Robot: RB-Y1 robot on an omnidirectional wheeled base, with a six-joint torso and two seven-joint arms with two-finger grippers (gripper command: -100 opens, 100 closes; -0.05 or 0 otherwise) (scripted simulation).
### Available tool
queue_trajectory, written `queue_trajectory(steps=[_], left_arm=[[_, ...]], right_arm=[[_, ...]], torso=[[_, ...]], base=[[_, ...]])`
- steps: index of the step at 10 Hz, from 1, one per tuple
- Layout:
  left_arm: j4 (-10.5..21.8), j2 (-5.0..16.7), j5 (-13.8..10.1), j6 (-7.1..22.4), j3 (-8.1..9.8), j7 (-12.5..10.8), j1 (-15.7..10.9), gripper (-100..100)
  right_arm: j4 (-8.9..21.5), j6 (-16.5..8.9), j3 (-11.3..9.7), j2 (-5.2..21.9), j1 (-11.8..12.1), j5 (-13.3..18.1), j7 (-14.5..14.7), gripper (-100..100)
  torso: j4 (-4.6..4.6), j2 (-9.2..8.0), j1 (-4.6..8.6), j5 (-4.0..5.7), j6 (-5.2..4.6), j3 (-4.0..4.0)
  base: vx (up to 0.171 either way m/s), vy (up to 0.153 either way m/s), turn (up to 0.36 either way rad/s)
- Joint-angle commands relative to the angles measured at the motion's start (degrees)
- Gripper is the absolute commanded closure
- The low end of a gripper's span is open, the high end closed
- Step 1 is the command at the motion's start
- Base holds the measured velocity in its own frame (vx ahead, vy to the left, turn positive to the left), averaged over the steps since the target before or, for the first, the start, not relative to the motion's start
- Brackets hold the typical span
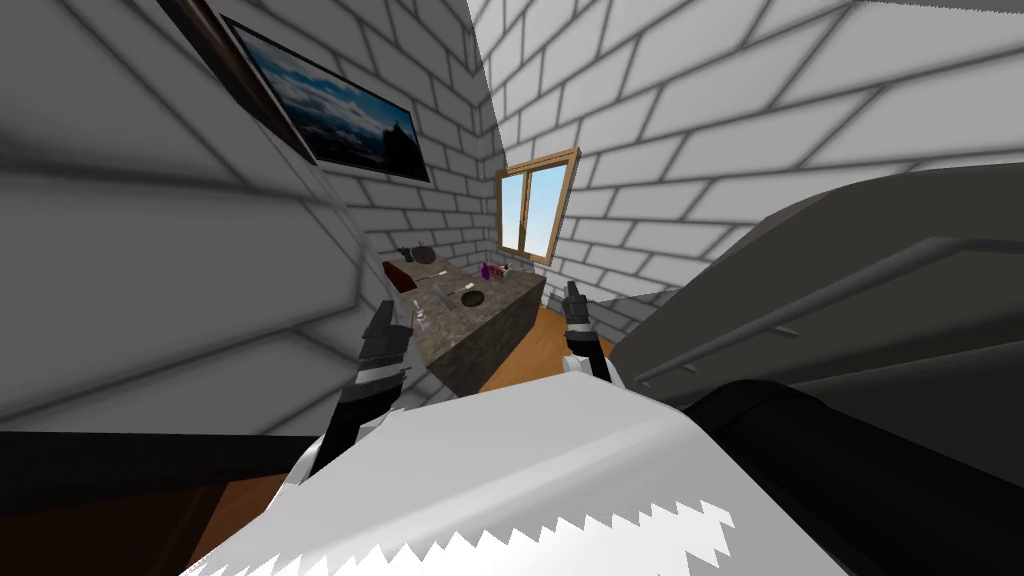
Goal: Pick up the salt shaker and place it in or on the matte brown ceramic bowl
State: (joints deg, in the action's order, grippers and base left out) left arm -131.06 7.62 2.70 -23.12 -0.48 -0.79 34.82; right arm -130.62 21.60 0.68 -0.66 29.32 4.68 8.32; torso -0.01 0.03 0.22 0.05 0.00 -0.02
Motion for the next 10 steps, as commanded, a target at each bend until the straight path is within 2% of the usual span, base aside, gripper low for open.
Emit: queue_trajectory(steps=[1, 5, 6, 10], left_arm=[[0.9, 1.9, -0.7, 1.4, 0.81, 0.0, 1.2, -100], [2.3, 8.2, -3.2, 6.0, 4.24, -0.5, 5.8, -100], [2.3, 8.7, -3.2, 6.0, 4.24, -0.5, 5.8, -100], [4.2, 16.2, -5.5, 12.0, 8.49, -0.9, 11.8, -100]], right_arm=[[0.0, 0.0, 0.0, 0.0, 0.0, 0.0, 0.0, 0], [0.0, 0.0, 0.0, 0.0, 0.0, 0.0, 0.0, 0], [0.0, 0.0, 0.0, 0.0, 0.0, 0.0, 0.0, 0], [0.0, 0.0, 0.0, 0.0, 0.0, 0.0, 0.0, 0]], torso=[[0.00, 0.00, 0.00, 0.00, 0.00, 0.00], [0.01, -0.06, 0.03, 0.01, 0.00, 0.03], [0.01, -0.02, 0.06, 0.02, 0.00, 0.02], [-0.02, 0.10, -0.09, -0.01, 0.00, -0.05]], base=[[0.006, -0.061, -0.073], [0.003, -0.073, -0.084], [0.022, -0.054, -0.031], [0.043, -0.047, -0.126]])
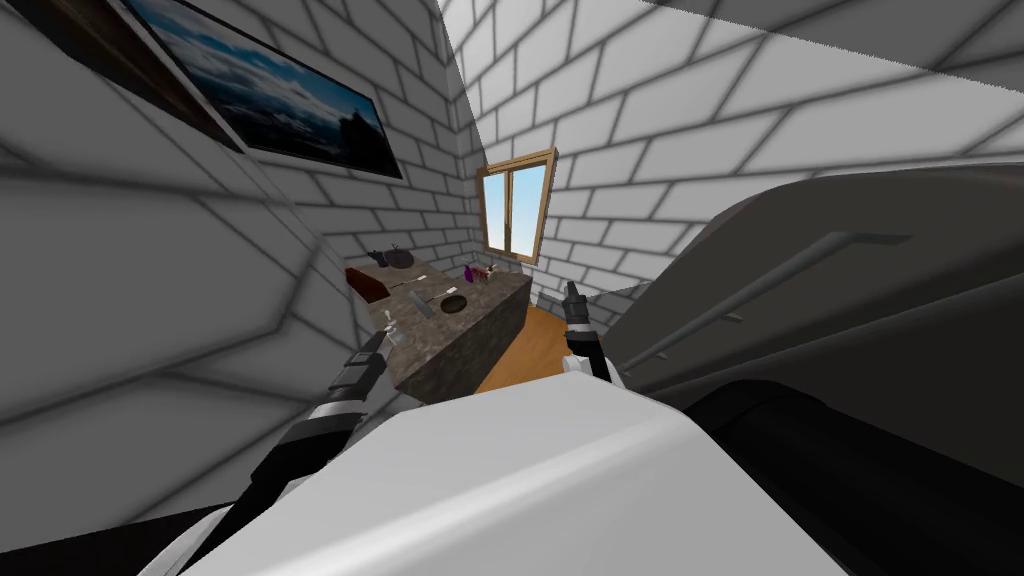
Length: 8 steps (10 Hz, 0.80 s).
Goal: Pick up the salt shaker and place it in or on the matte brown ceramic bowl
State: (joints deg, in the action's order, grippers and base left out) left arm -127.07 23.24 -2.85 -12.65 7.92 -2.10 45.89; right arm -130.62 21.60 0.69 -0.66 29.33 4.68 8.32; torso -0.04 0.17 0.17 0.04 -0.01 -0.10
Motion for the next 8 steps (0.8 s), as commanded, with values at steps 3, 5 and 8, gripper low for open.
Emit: queue_trajectory(steps=[3, 5, 8], left_arm=[[1.5, 4.9, -0.9, 4.8, 2.29, 0.2, 4.1, -100], [2.2, 6.6, -1.3, 7.0, 3.38, 0.2, 5.9, -100], [3.6, 9.9, -1.9, 10.9, 5.49, 0.1, 9.4, -100]], right_arm=[[0.0, 0.0, 0.0, 0.0, 0.0, 0.0, 0.0, 0], [0.0, 0.0, 0.0, 0.0, 0.0, 0.0, 0.0, 0], [0.0, 0.0, 0.0, 0.0, 0.0, 0.0, 0.0, 0]], torso=[[0.00, 0.00, -0.01, 0.00, 0.02, 0.00], [0.01, -0.06, -0.08, -0.01, 0.02, 0.03], [0.00, -0.01, -0.09, -0.01, 0.03, 0.00]], base=[[0.052, -0.048, -0.112], [0.039, -0.023, -0.093], [0.057, -0.026, -0.128]])
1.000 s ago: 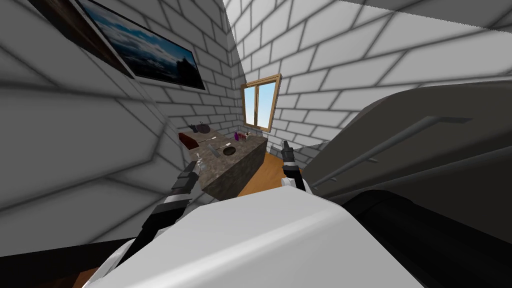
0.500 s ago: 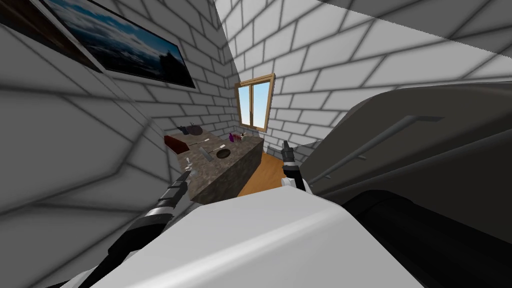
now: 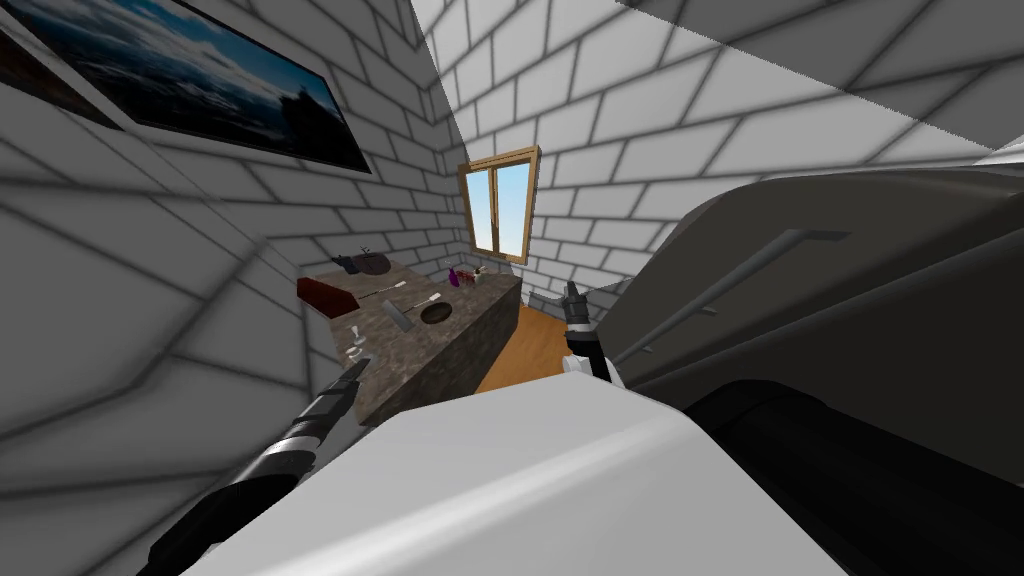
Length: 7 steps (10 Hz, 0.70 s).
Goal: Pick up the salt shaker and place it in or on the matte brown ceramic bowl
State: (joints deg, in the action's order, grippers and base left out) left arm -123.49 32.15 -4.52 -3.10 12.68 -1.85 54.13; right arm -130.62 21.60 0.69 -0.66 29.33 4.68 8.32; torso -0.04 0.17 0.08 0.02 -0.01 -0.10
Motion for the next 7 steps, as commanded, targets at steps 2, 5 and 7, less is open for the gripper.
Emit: queue_trajectory(steps=[2, 5, 7], left_arm=[[0.7, 2.5, -0.5, 3.3, 1.73, -0.1, 2.9, -100], [2.2, 5.6, -0.8, 7.1, 3.60, -0.1, 6.3, -100], [3.5, 8.5, -1.0, 10.8, 5.24, 0.0, 9.6, -100]], right_arm=[[0.0, 0.0, 0.0, 0.0, 0.0, 0.0, 0.0, 0], [0.0, 0.0, 0.0, 0.0, 0.0, 0.0, 0.0, 0], [0.0, 0.0, 0.0, 0.0, 0.0, 0.0, 0.0, 0]], torso=[[-0.01, 0.04, 0.01, 0.01, -0.01, -0.03], [-0.02, 0.07, -0.02, 0.00, -0.02, -0.04], [0.01, -0.03, -0.02, -0.01, -0.01, 0.01]], base=[[0.063, -0.021, -0.149], [0.063, -0.015, -0.157], [0.047, -0.014, -0.186]])
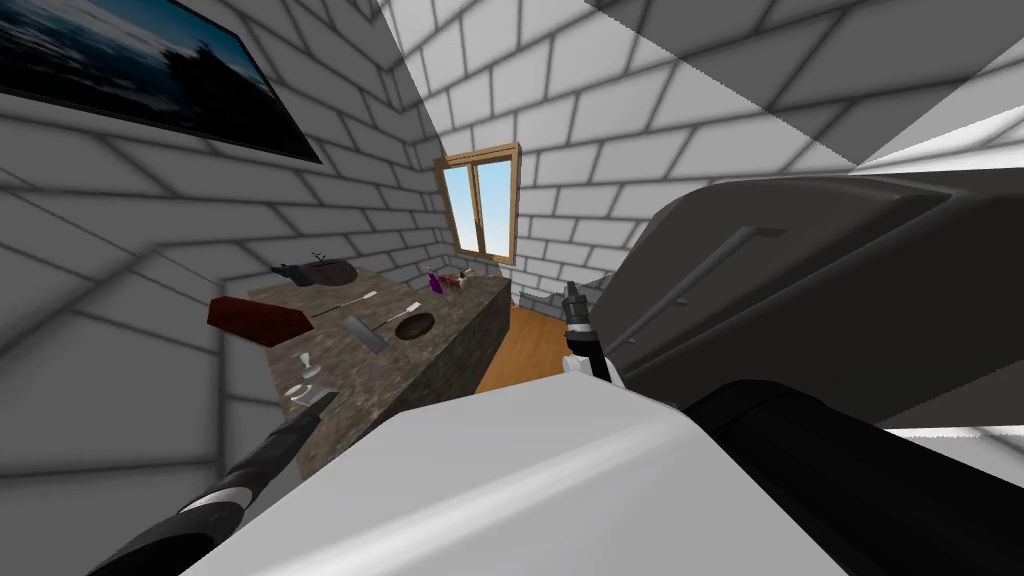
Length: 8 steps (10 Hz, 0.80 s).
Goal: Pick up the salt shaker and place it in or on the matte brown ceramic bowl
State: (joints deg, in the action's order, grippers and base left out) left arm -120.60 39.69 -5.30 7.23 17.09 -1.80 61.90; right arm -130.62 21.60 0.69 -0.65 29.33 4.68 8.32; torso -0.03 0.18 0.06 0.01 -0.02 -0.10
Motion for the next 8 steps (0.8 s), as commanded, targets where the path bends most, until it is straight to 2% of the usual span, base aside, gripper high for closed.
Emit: queue_trajectory(steps=[1, 2, 3, 7, 8], left_arm=[[0.6, 1.0, -0.2, 0.5, 0.82, -0.1, 1.8, -100], [1.3, 2.4, -0.2, 2.3, 1.54, 0.0, 3.4, -100], [1.3, 2.4, -0.2, 2.3, 1.54, 0.0, 3.4, -100], [3.4, 7.5, -0.1, 8.6, 3.86, 0.3, 9.0, -100], [3.4, 7.5, -0.1, 8.8, 3.86, 0.3, 9.0, -100]], right_arm=[[0.0, 0.0, 0.0, 0.0, 0.0, 0.0, 0.0, 0], [0.0, 0.0, 0.0, 0.0, 0.0, 0.0, 0.0, 0], [0.0, 0.0, 0.0, 0.0, 0.0, 0.0, 0.0, 0], [0.0, 0.0, 0.0, 0.0, 0.0, 0.0, 0.0, 0], [0.0, 0.0, 0.0, 0.0, 0.0, 0.0, 0.0, 0]], torso=[[0.00, 0.00, 0.00, 0.00, 0.00, 0.00], [0.01, -0.04, -0.02, 0.00, 0.05, 0.02], [0.01, -0.06, -0.02, 0.00, 0.03, 0.03], [0.00, 0.01, 0.01, 0.00, 0.03, -0.01], [0.00, 0.01, 0.03, 0.01, 0.02, -0.01]], base=[[0.044, -0.003, -0.070], [0.042, -0.006, -0.111], [0.030, -0.006, -0.079], [0.051, -0.013, -0.190], [0.037, -0.011, -0.079]])
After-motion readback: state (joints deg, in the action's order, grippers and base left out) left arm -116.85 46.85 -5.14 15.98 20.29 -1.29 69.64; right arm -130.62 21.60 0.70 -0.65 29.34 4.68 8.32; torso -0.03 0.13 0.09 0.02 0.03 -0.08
